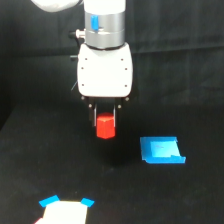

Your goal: Pick up the red object from the table

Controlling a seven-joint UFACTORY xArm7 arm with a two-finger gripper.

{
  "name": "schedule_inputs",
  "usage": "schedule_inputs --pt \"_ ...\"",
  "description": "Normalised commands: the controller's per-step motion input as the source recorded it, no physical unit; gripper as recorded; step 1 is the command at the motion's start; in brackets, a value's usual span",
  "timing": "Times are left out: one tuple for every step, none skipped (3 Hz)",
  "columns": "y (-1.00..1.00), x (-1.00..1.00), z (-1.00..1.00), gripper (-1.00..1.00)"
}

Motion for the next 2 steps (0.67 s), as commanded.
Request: schedule_inputs --pt "-0.28 0.04 0.61 -1.0" --pt "-0.2 0.19 -0.03 -0.89"
